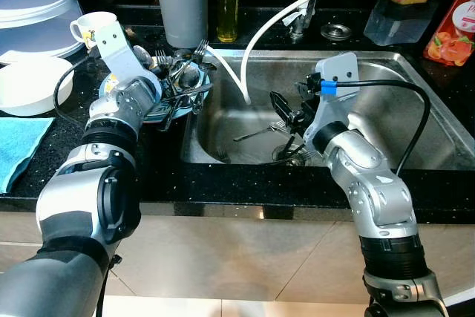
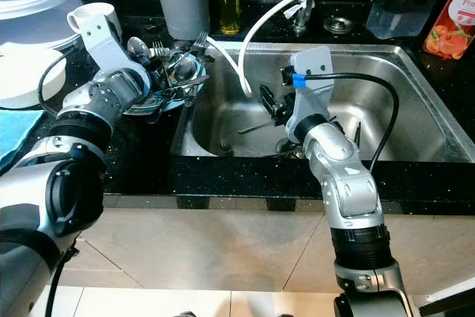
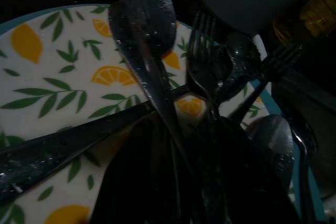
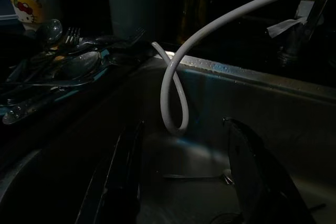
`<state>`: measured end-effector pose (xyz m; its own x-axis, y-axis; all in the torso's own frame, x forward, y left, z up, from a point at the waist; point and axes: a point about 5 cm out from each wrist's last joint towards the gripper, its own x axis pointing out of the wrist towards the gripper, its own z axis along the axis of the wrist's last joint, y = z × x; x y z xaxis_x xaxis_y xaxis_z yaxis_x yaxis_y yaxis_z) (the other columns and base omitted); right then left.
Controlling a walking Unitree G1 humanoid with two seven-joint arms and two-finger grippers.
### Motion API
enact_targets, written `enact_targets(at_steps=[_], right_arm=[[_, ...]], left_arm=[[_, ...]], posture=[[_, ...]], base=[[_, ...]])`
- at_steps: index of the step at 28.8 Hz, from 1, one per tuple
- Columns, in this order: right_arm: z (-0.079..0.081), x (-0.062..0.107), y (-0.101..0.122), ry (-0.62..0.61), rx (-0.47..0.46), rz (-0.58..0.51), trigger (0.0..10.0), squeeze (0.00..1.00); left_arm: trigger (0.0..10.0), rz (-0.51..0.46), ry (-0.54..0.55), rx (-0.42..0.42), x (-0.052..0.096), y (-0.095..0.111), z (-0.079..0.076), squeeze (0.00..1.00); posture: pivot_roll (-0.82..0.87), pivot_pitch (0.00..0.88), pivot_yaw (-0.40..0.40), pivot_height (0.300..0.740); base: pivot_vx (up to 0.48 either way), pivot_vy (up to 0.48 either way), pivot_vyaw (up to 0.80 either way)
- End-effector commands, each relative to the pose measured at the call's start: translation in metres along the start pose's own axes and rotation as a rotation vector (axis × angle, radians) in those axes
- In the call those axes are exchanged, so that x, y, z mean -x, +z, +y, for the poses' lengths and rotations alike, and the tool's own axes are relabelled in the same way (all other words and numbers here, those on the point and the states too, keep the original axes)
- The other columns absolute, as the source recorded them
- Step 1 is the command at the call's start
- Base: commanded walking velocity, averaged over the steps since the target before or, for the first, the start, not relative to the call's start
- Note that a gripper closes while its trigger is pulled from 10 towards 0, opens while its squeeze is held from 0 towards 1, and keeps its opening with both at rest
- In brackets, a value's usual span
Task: Kitchen organization
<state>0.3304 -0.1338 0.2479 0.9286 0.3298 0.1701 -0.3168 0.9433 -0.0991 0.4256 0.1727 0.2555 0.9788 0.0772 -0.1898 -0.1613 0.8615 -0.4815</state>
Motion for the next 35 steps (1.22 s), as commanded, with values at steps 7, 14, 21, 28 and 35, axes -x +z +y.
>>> enact_targets(at_steps=[7,14,21,28,35], right_arm=[[0.0,0.001,0.001,-0.002,-0.012,-0.004,10.0,0.0],[-0.002,0.001,0.003,-0.009,-0.016,-0.012,10.0,0.0],[-0.003,0.001,0.004,-0.02,-0.022,-0.019,10.0,0.0],[-0.004,0.001,0.005,-0.029,-0.026,-0.026,10.0,0.0],[-0.005,0.001,0.006,-0.033,-0.028,-0.031,10.0,0.0]], left_arm=[[0.0,0.03,0.025,0.045,-0.001,-0.006,0.003,0.0],[0.0,0.022,0.025,0.046,-0.001,-0.004,0.004,0.0],[0.0,-0.063,0.022,-0.039,0.0,0.009,0.0,0.0],[10.0,-0.326,-0.025,-0.168,0.011,0.052,-0.022,0.0],[10.0,-0.382,-0.101,-0.305,0.016,0.056,-0.04,0.0]], posture=[[0.06,0.114,0.024,0.74],[0.06,0.113,0.023,0.74],[0.06,0.111,0.023,0.74],[0.06,0.108,0.023,0.74],[0.07,0.101,0.025,0.74]], base=[[0.0,0.0,0.0],[0.0,0.0,0.0],[0.0,0.0,0.0],[0.0,0.0,0.0],[0.0,0.0,0.0]])
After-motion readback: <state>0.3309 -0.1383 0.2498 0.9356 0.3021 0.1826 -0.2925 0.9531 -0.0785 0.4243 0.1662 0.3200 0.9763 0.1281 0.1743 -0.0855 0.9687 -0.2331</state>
